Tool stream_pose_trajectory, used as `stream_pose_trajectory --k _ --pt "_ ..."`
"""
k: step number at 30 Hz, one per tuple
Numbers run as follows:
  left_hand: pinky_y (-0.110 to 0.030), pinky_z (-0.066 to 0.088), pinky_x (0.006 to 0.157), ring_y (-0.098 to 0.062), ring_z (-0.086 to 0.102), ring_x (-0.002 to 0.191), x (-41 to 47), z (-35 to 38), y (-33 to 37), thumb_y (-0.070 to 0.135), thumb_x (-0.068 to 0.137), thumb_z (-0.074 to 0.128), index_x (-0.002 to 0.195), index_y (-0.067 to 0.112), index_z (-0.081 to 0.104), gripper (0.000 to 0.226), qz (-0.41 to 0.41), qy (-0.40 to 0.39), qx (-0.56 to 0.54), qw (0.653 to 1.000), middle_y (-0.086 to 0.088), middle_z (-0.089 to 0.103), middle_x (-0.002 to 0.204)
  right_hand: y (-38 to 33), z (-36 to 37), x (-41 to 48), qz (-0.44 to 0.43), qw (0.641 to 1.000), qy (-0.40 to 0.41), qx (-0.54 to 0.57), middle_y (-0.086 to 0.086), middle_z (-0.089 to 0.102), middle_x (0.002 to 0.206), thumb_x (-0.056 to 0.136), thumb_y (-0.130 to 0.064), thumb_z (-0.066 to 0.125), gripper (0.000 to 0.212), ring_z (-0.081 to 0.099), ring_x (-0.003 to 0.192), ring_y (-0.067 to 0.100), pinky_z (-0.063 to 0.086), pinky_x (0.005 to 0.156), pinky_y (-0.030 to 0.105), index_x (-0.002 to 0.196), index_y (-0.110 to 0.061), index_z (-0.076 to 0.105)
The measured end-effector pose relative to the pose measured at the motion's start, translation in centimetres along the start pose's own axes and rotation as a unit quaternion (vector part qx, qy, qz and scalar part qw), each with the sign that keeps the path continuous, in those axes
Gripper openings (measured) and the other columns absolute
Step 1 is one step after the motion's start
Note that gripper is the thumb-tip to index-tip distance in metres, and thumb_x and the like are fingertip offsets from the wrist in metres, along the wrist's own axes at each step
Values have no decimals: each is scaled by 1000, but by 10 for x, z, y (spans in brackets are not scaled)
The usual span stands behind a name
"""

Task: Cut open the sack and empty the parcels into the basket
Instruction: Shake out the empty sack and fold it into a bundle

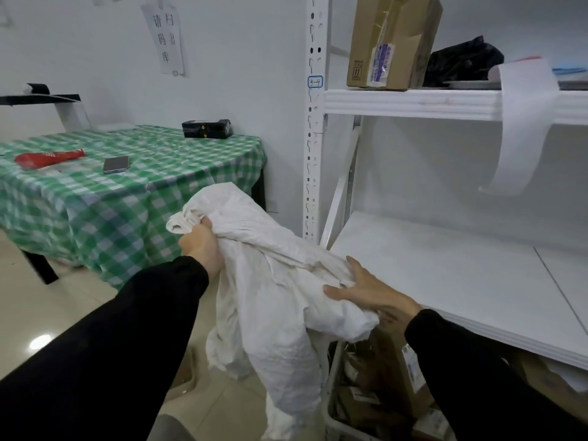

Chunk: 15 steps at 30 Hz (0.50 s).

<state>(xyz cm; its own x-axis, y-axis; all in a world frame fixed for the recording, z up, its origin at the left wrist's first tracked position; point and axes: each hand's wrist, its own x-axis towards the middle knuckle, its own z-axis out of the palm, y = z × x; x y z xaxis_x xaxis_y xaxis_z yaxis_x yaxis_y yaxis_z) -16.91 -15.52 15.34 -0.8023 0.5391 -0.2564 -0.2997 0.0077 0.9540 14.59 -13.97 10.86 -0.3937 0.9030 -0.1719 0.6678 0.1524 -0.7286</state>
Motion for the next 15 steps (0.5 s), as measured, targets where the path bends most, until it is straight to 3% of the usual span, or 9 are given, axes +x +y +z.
stream_pose_trajectory --k 3,6,9,11,15 --pt "-39 46 100 -35 55 120 4 -8 -8 17 100 45 137 8 49 39 115 26 252 961 -16 56 133 -12 6 -5 8 995 85 51 2 17 162 50 -87 64 134 23 146 25 26 116 48 154 -23 9" --pt "-39 46 99 -35 52 125 10 -12 -12 11 95 54 143 4 37 52 167 9 431 887 -18 49 140 -33 20 -7 -7 992 117 -44 5 7 164 39 -98 51 142 15 149 28 16 116 60 154 -29 3" --pt "-41 43 105 -38 45 131 10 -9 -13 8 93 49 144 -5 30 55 211 -32 522 825 -22 43 144 -45 40 -13 13 988 71 -133 11 -7 163 47 -96 52 139 -1 150 34 3 116 63 154 -30 -6" --pt "-41 44 103 -39 46 129 7 -6 -13 7 92 50 142 -7 33 55 238 -40 530 813 -24 46 140 -45 51 -6 34 988 52 -139 14 -6 162 50 -90 61 139 4 148 38 8 115 62 154 -30 -9" --pt "-43 48 91 -40 58 112 -15 4 -13 5 86 59 127 -1 51 43 258 -53 543 797 -22 60 122 -32 74 13 73 986 49 -139 23 24 152 69 -53 74 126 28 139 41 19 112 58 152 -23 -16"
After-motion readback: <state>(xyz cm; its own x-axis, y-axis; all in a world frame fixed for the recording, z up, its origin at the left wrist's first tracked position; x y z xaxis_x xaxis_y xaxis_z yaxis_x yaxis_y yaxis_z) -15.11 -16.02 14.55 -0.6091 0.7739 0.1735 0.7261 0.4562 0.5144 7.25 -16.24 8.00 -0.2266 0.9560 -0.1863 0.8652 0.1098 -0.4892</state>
